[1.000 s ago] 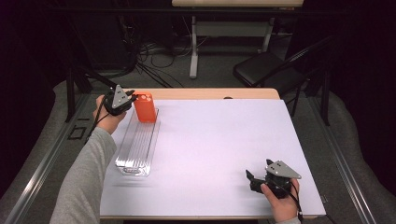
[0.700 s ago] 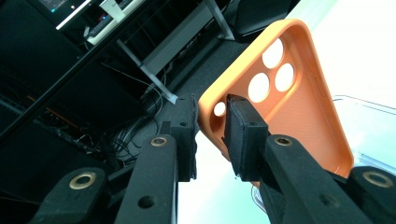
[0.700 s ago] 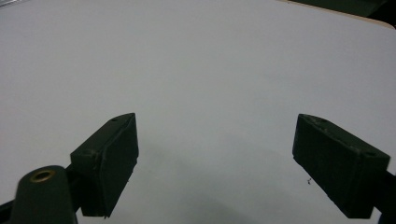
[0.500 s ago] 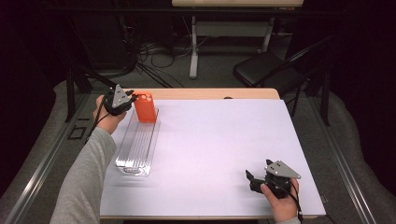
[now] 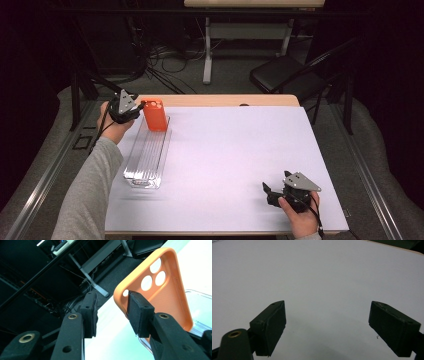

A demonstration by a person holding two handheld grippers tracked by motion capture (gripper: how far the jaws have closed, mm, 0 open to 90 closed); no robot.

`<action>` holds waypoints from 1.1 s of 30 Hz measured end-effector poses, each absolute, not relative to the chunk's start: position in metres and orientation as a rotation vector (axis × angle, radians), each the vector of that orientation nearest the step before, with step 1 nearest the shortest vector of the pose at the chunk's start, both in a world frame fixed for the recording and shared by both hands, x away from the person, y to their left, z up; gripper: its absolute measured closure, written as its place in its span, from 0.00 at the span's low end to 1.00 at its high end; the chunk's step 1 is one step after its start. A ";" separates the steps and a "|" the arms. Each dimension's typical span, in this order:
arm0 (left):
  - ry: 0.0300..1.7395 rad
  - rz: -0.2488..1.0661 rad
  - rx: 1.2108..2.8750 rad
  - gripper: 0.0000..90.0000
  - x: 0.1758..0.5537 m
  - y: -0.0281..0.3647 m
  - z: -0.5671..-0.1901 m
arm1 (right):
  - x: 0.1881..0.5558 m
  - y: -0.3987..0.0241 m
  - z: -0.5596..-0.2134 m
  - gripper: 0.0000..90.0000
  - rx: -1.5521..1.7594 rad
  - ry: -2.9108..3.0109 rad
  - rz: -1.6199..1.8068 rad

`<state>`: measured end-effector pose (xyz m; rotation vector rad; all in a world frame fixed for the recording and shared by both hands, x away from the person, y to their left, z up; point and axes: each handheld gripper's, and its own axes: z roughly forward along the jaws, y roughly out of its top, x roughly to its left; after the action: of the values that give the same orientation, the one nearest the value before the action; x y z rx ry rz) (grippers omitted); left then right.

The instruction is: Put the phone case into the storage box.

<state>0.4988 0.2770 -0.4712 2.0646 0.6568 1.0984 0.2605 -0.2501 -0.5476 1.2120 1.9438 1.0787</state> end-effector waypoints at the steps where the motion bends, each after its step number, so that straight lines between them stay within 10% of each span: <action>1: 0.662 1.098 2.065 0.67 0.498 0.277 -0.471 | 0.261 -0.250 -0.548 0.16 1.209 1.945 1.078; 33: 0.780 1.078 2.064 0.50 0.495 0.280 -0.469 | 0.262 -0.249 -0.548 0.16 1.207 1.947 1.080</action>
<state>0.4951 0.2802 -0.4686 2.0642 0.7803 1.0782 0.2617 -0.2494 -0.5480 1.2074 1.9468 1.0796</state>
